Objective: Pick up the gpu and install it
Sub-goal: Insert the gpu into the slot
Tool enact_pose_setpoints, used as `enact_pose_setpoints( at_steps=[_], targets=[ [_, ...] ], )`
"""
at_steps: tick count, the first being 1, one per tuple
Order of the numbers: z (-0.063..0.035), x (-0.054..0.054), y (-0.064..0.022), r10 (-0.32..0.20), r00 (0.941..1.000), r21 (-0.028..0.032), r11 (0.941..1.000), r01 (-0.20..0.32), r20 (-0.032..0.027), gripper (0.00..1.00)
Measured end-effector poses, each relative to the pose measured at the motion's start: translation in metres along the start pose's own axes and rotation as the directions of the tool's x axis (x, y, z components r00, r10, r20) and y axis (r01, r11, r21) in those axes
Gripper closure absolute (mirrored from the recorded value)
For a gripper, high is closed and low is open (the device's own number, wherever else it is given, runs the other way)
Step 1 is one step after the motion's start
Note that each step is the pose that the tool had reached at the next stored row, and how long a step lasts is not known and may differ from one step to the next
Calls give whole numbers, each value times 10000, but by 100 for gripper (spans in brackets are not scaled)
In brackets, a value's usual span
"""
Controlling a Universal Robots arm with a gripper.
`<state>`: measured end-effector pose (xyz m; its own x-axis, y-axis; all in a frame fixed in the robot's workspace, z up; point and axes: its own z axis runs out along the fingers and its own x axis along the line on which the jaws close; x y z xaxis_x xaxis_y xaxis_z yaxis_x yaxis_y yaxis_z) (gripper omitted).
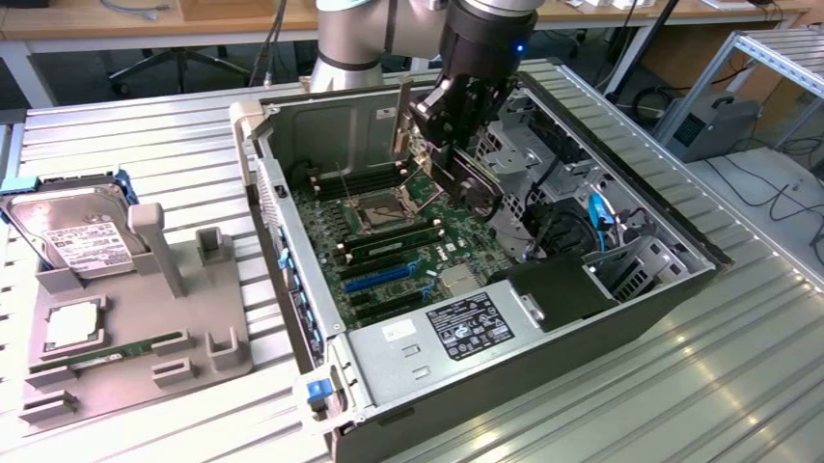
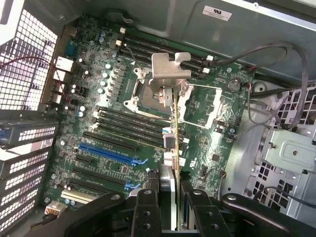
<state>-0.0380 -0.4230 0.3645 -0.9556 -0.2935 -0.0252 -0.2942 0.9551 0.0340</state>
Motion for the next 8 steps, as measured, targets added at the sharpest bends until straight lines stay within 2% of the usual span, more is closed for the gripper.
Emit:
enact_pose_setpoints(
  at_steps=[8],
  targets=[
    [0, 0, 0, -407, 9992, -10, 9992, 407, -14, 73]
  ],
)
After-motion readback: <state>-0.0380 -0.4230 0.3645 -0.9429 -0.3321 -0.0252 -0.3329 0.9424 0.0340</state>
